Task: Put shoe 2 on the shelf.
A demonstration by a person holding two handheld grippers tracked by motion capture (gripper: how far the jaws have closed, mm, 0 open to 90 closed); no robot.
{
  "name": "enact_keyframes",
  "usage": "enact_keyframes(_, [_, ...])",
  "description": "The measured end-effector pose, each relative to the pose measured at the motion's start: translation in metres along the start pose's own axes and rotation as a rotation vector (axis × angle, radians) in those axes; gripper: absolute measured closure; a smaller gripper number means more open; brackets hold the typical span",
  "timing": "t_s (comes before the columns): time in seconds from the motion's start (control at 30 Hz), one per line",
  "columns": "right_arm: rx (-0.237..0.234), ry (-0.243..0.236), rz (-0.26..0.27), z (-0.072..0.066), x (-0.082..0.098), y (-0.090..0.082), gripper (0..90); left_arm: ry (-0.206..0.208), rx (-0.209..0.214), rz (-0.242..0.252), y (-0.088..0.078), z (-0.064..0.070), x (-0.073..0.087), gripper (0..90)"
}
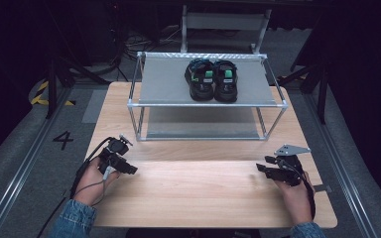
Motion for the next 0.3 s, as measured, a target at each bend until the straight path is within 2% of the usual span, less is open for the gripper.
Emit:
enact_keyframes(0.13, [0.001,0.013,0.006,-0.0013,0.0017,0.0032,48.9,0.0,0.0,0.0,0.0006,0.0012,-0.0001,39.2])
enact_keyframes(0.3, [0.013,-0.009,0.01,-0.0045,-0.0002,0.0073,44.5,0.011,-0.003,0.01,0.0,0.002,0.0007,39.0])
Point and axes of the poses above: each handheld gripper's, and its own axes: y roughly forward along the jaws, x roughly out of its underside, z roughly to its right, the point moved 9 cm from there along y, roughly forward along the jaws
